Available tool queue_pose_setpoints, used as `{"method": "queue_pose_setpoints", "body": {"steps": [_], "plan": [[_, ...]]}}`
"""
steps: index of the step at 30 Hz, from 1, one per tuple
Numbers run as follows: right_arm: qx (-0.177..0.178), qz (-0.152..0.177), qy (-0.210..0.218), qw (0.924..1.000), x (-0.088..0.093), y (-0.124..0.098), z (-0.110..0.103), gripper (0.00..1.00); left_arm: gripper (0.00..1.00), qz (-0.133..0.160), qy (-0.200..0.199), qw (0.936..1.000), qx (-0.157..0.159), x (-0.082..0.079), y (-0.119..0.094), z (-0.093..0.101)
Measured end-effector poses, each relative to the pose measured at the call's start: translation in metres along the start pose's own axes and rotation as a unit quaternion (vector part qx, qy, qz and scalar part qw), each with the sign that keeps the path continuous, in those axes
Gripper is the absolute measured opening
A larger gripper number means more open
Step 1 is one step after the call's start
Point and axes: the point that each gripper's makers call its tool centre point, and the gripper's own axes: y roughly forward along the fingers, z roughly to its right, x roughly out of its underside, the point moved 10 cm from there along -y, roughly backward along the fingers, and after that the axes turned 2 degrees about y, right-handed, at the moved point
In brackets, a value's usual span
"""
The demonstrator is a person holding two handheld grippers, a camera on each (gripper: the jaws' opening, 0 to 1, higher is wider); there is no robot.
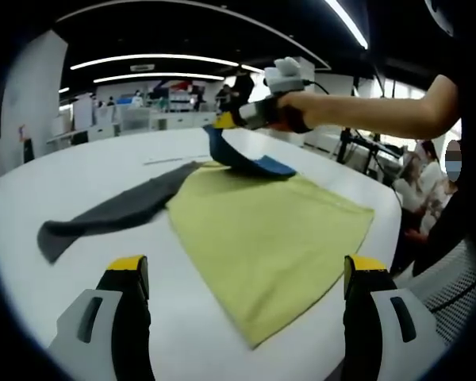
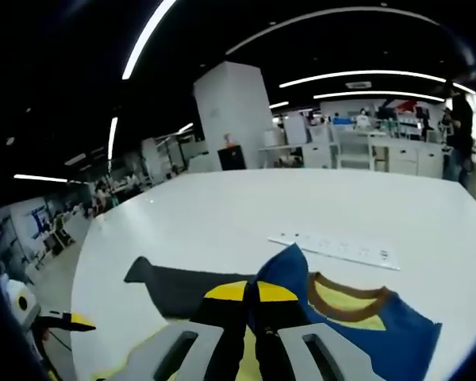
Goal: Fold the garment on the visible template until the final outline fits inside the template.
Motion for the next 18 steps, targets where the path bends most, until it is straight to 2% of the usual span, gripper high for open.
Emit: {"method": "queue_pose_setpoints", "body": {"steps": [6,9,18], "plan": [[-0.016,-0.009,-0.01,0.9998,0.004,0.005,-0.01,0.0,0.99,0.0,-0.002,1.0,-0.001,0.005,-0.002,-0.005],[-0.017,-0.02,-0.03,0.9992,0.01,0.009,-0.015,0.0,0.99,0.0,-0.003,1.0,-0.002,0.009,-0.004,-0.009],[-0.025,-0.064,-0.105,0.9921,0.044,0.027,-0.036,0.0,0.99,0.001,-0.004,1.0,-0.002,0.012,-0.006,-0.01]]}}
